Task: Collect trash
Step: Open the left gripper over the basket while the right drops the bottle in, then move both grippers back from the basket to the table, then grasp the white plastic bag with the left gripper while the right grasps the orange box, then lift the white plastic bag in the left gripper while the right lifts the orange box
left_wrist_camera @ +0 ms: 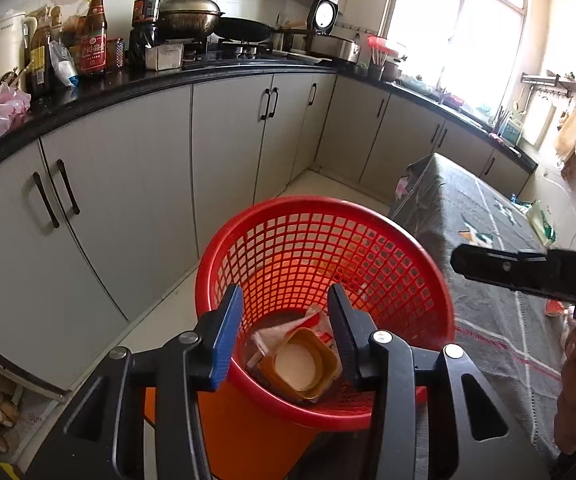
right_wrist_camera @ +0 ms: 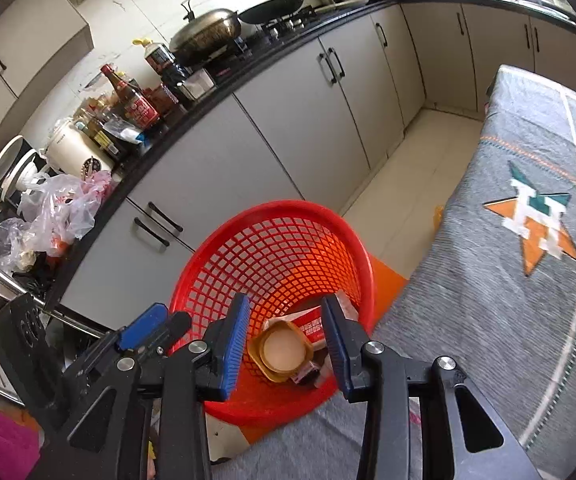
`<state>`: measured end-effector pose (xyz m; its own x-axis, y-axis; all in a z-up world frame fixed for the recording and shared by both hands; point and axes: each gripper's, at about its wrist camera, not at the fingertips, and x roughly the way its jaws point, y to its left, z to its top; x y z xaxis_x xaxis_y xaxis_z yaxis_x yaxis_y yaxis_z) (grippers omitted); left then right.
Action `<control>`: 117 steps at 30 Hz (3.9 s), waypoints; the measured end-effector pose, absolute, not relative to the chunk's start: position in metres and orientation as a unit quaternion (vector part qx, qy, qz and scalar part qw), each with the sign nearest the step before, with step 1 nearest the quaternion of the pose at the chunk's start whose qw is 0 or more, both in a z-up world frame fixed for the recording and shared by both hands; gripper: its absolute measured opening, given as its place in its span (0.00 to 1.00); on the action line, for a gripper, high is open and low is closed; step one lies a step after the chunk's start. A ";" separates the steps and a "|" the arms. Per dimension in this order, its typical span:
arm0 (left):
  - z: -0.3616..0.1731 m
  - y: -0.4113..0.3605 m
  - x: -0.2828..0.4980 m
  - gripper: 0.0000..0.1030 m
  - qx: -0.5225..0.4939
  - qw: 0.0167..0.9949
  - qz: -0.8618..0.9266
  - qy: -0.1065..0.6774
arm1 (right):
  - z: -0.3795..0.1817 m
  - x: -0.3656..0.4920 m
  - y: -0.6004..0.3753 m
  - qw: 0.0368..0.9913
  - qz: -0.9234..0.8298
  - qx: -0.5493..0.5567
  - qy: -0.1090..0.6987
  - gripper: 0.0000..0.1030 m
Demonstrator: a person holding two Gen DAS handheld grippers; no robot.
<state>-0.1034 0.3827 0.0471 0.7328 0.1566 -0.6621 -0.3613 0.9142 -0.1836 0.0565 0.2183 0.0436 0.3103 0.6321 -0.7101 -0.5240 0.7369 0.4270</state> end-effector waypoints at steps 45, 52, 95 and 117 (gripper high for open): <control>0.068 0.133 -0.078 0.49 -0.020 0.923 -0.047 0.382 | 0.089 -0.010 -0.108 0.901 0.211 0.143 0.351 0.49; 0.079 0.090 -0.061 0.62 -0.016 0.915 -0.097 0.391 | 0.054 0.013 -0.162 0.886 0.189 0.203 0.371 0.50; 0.039 0.053 -0.007 0.37 -0.053 0.918 -0.150 0.362 | 0.022 0.016 -0.120 0.902 0.127 0.012 0.412 0.63; 0.045 0.054 -0.013 0.37 -0.045 0.930 -0.141 0.337 | 0.052 -0.001 -0.129 0.929 0.149 0.079 0.328 0.54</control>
